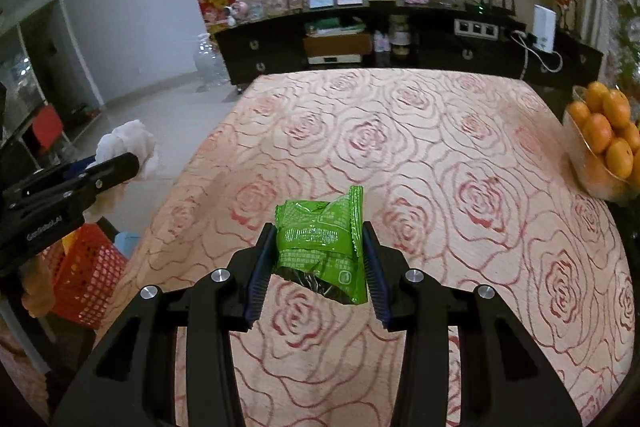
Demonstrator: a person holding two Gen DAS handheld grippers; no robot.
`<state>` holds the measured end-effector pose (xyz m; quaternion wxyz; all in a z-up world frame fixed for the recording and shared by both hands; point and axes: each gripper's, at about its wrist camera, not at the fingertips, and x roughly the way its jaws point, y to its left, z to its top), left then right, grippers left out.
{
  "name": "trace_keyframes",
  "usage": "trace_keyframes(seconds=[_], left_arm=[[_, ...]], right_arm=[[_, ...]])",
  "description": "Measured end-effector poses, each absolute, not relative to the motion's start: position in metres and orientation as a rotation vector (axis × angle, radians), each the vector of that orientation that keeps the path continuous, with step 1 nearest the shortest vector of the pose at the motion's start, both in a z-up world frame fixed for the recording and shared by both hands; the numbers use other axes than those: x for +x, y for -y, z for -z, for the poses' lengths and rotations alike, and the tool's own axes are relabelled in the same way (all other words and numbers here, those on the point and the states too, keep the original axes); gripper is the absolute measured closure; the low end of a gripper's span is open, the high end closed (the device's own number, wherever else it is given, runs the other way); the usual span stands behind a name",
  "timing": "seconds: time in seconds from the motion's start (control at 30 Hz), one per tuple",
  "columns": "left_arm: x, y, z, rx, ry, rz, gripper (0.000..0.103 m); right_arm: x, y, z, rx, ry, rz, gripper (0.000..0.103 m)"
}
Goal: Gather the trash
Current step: 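Carry the tissue and green wrapper with both tools over the red wastebasket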
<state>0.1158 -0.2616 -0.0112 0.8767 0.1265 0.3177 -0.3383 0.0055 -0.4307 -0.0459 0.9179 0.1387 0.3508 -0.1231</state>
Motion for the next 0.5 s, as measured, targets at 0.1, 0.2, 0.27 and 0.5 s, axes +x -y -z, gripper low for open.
trace_keyframes(seconds=[0.1, 0.2, 0.27, 0.5], left_arm=[[0.115, 0.245, 0.009, 0.271, -0.652, 0.654, 0.068], [0.115, 0.226, 0.006, 0.261, -0.646, 0.607, 0.068], [0.116, 0.215, 0.004, 0.253, -0.646, 0.578, 0.068], [0.118, 0.165, 0.001, 0.233, -0.651, 0.461, 0.068]], right_arm=[[0.013, 0.423, 0.042, 0.273, -0.71, 0.229, 0.062], [0.02, 0.412, 0.04, 0.261, -0.704, 0.204, 0.062], [0.024, 0.406, 0.038, 0.251, -0.703, 0.187, 0.062], [0.037, 0.374, 0.031, 0.222, -0.692, 0.116, 0.062]])
